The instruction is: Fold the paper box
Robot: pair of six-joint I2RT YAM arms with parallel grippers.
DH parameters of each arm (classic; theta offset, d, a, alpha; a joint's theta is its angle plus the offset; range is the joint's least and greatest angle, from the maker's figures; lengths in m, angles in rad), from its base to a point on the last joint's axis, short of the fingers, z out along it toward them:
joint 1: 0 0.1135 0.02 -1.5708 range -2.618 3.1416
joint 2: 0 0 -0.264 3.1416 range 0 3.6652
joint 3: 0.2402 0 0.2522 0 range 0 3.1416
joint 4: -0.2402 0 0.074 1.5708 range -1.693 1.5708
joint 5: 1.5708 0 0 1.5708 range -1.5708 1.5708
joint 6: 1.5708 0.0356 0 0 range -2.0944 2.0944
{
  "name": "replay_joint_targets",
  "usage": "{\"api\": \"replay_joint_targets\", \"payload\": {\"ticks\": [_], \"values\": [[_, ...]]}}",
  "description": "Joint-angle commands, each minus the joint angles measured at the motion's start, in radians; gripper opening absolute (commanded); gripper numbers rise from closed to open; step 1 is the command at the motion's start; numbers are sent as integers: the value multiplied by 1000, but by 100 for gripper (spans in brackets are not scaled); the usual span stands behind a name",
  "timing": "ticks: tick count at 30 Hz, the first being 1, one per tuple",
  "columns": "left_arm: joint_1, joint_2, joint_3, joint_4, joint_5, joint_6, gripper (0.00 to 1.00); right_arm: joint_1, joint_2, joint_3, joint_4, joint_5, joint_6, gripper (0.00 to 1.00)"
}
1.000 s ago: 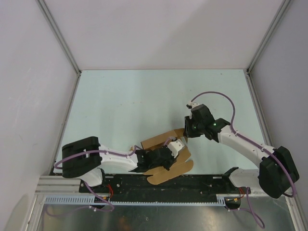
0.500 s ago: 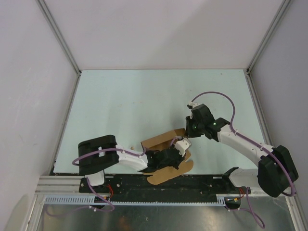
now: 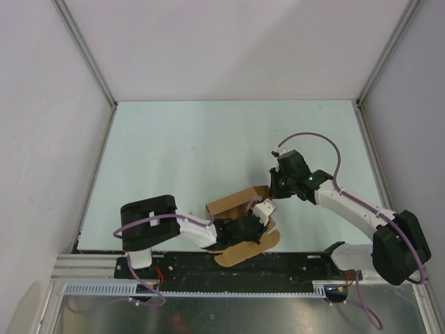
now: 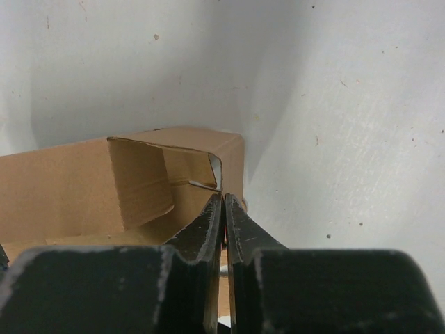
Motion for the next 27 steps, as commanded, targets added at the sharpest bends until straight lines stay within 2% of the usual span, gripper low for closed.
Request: {"api": "replay_joint_targets", "payload": {"ticks": [1, 14, 27], "values": [[-6, 20, 29, 21, -19, -21, 1, -6, -17, 39, 7, -20, 16, 7], [-6, 11, 18, 23, -32, -19, 0, 3, -58, 39, -53, -40, 57, 5], [-6, 9, 17, 21, -39, -24, 0, 100, -64, 39, -133, 41, 103, 4]]}}
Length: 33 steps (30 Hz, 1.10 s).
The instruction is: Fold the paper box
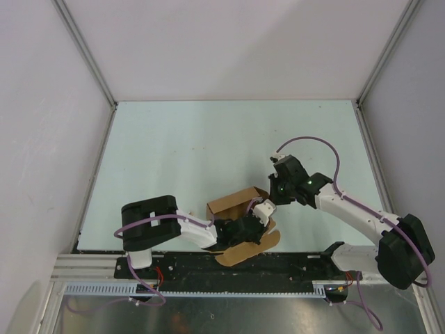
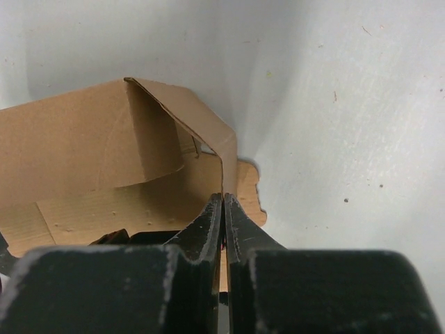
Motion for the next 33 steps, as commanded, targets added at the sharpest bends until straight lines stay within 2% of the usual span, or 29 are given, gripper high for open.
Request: {"api": "replay_joint_targets", "payload": {"ticks": [1, 17, 33], "values": [[-6, 1, 15, 13, -24, -23, 0, 41, -28, 38, -46, 37, 32, 4], [-6, -31, 6, 12, -26, -23, 1, 78, -52, 11, -47, 74, 86, 4], [-6, -239, -19, -18, -6, 7, 4, 92, -74, -20, -35, 107, 103, 3]]}}
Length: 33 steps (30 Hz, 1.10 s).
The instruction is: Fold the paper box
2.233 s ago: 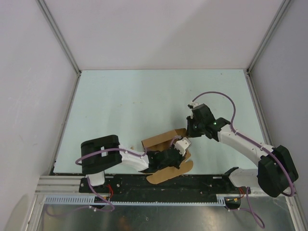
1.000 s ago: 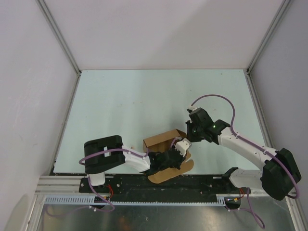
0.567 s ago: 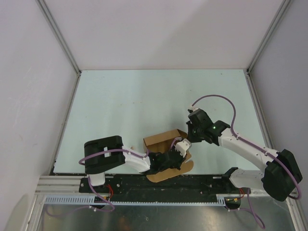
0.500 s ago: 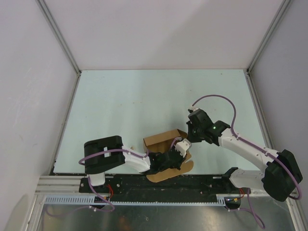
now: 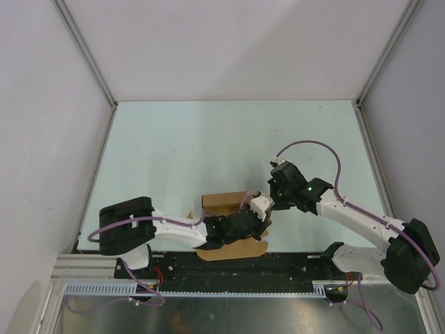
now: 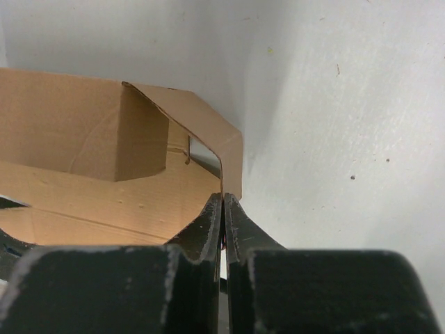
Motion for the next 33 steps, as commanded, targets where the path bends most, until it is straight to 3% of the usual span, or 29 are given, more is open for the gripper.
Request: {"api": "replay_joint_targets", "payload": {"ticks": [1, 9, 19, 26, 33], "values": [[4, -96, -4, 20, 14, 19, 4, 10, -20, -3, 6, 9, 18, 3], [4, -273, -42, -15, 23, 31, 6, 10, -40, -6, 11, 27, 18, 4], [7, -488, -124, -181, -86, 67, 7, 7, -45, -3, 20, 21, 6, 8], [5, -525, -234, -205, -110, -11, 5, -62, -68, 7, -1, 42, -51, 8], [10, -429, -217, -210, -152, -4, 4, -147, -39, 48, -20, 62, -171, 5]]}}
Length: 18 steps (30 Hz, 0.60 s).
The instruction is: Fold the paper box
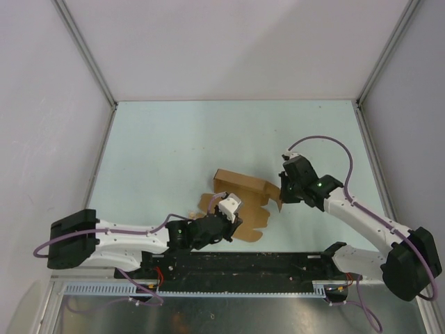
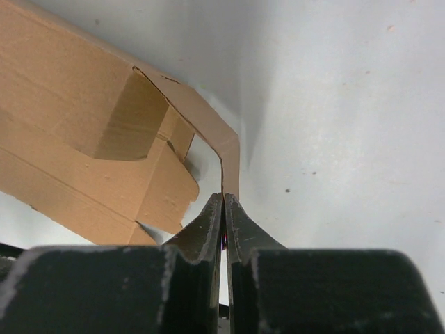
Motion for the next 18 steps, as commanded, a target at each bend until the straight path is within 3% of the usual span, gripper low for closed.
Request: {"api": "replay_joint_targets", "payload": {"ticks": [1, 9, 18], "values": [[9, 55, 31, 14, -47, -14, 4, -36, 11, 58, -13, 40, -97, 5], [81, 135, 67, 17, -39, 21, 2, -115, 65, 118, -13, 40, -229, 3], [162, 276, 105, 85, 56, 58, 0, -141, 103, 136, -5, 14, -228, 2]]}}
